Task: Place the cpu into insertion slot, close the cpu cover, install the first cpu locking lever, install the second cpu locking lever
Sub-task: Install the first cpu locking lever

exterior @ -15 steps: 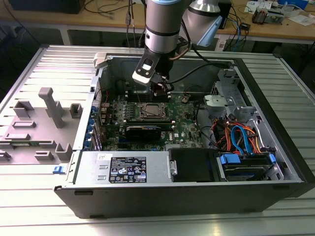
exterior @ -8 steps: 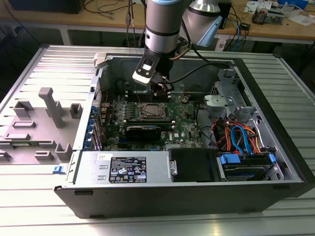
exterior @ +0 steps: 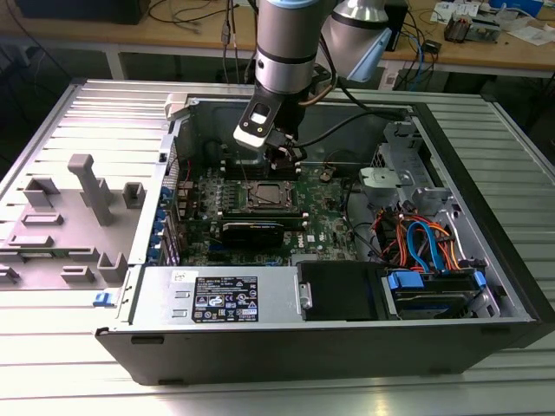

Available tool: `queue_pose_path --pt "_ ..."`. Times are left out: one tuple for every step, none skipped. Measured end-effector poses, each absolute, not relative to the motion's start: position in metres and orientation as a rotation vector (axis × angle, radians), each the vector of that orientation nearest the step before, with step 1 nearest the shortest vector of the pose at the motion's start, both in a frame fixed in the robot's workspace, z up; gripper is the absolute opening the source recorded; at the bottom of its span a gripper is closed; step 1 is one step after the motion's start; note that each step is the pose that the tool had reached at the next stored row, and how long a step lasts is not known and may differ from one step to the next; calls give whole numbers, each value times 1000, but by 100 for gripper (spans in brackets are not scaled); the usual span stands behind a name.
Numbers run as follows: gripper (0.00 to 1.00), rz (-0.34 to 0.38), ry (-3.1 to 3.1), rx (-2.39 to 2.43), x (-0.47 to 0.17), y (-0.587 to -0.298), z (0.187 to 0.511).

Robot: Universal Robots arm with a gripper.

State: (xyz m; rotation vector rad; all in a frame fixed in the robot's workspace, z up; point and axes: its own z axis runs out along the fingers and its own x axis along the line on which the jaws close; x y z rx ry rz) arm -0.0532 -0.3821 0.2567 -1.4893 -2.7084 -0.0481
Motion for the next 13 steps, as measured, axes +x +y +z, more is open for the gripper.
queue_pose_path --pt "11 -48 -2709 -1489 -53 -382 257" --pt "11 -48 -2709 -1489 -53 -382 257" --pt "11 -48 -2709 -1488 -53 -382 257" --pt "11 -48 -2709 -1488 -53 -382 257" --pt "11 -48 -2709 -1488 -53 -382 257" --pt "11 -48 -2711 -1484 -53 -382 257" --pt "11 -48 -2713 -1481 -54 -382 257" --pt "11 -48 -2714 -1478 -54 -382 257" --pt "11 -48 -2719 -1470 -54 -382 257" --pt "11 -47 -2722 -1464 -54 -382 257" --pt "11 -47 -2727 -1454 -54 -382 257" --pt "11 -46 -2740 -1428 -54 -382 257" --pt "11 -46 -2751 -1408 -54 -382 257"
